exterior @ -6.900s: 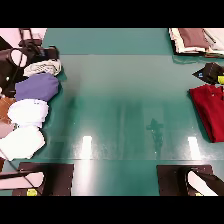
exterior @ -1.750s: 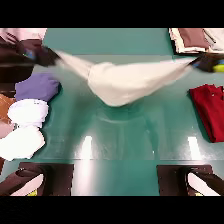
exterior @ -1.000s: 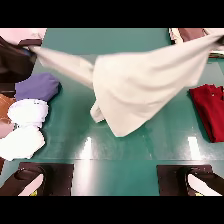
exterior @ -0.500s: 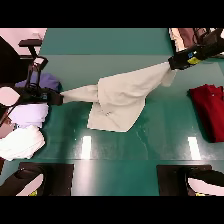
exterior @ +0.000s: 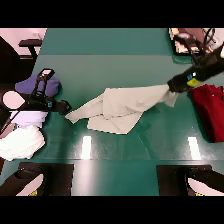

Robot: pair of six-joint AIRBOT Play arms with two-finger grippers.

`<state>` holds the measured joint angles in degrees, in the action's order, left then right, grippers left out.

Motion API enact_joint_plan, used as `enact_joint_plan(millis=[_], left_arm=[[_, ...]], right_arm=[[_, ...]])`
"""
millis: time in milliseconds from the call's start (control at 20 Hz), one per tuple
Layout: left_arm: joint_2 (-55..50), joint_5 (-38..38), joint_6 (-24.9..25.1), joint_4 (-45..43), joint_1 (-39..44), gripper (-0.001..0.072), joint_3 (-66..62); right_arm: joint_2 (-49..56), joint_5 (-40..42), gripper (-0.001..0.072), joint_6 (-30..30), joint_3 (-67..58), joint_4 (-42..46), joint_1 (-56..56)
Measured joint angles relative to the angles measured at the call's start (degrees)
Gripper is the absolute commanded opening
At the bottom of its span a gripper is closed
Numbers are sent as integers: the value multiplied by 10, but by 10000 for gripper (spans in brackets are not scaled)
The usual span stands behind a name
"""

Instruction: Fold the shirts.

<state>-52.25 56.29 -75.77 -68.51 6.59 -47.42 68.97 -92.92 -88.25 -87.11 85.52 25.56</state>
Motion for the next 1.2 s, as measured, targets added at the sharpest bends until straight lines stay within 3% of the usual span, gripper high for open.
enact_joint_plan(millis=[150,350,550,800,900,1000,1200], left_arm=[[-20,-24,39,117,0,597,-21],[-133,-45,81,235,23,597,-90],[-305,-48,92,277,84,597,-206],[-449,-29,49,270,117,594,-325],[-469,-19,36,254,122,270,-349],[-479,-9,28,242,124,26,-365],[-473,19,33,236,123,22,-380]], right_arm=[[-40,23,18,-12,77,-3,0],[-54,47,18,-23,126,-5,0],[-33,56,18,-27,117,-5,0],[-15,57,18,-28,90,-5,0],[-13,58,18,-29,83,-5,0],[-11,58,18,-29,80,-5,0],[-15,63,18,-29,78,-5,-8]])
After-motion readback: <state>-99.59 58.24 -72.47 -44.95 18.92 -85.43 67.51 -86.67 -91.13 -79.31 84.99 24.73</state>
